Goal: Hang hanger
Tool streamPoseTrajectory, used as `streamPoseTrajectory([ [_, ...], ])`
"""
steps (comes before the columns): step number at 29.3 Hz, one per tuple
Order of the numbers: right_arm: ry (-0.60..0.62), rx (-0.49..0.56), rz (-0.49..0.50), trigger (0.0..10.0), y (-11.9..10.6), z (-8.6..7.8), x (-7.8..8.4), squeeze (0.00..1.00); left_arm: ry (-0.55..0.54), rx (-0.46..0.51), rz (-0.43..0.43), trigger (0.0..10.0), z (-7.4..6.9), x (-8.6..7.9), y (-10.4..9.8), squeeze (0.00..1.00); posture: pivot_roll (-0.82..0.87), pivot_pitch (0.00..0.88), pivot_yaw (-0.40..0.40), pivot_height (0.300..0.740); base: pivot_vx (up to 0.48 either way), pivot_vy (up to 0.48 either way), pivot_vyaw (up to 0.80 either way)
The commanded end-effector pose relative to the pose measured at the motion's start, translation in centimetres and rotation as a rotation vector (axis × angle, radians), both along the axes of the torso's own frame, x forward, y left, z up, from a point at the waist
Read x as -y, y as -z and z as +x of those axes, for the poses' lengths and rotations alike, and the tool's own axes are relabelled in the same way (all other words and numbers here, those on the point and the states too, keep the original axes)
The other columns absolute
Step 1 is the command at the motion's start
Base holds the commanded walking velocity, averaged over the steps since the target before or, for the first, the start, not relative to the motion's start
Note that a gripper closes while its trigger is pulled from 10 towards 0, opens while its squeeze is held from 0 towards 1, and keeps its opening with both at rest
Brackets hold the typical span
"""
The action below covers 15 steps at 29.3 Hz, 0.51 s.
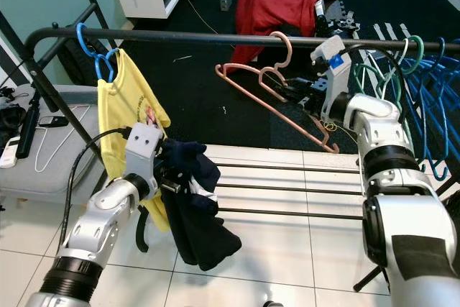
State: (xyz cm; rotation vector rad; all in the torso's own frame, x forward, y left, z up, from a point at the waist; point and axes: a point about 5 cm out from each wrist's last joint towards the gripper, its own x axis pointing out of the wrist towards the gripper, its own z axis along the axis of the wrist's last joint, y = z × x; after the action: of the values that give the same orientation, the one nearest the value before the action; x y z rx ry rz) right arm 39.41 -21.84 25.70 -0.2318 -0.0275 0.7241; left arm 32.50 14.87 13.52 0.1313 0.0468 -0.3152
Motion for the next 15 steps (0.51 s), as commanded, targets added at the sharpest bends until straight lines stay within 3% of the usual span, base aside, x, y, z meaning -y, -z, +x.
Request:
streamPoseTrajectory([
  [1, 0.007, 0.009, -0.015, 0.0, -0.42, -0.01, 0.42, 0.00, 0.005, 0.011, 0.021, 10.0, -0.27, -0.22, -0.23, 0.00, -0.06, 0.180, 0.013, 0.740, 0.000, 0.000, 0.00],
  [15, -0.014, 0.022, -0.013, 0.0, -1.26, -0.01, 0.60, 0.00, 0.006, 0.012, 0.021, 10.0, -0.04, -0.08, -0.43, 0.00, -0.06, 0.178, 0.010, 0.740, 0.000, 0.000, 0.00],
])
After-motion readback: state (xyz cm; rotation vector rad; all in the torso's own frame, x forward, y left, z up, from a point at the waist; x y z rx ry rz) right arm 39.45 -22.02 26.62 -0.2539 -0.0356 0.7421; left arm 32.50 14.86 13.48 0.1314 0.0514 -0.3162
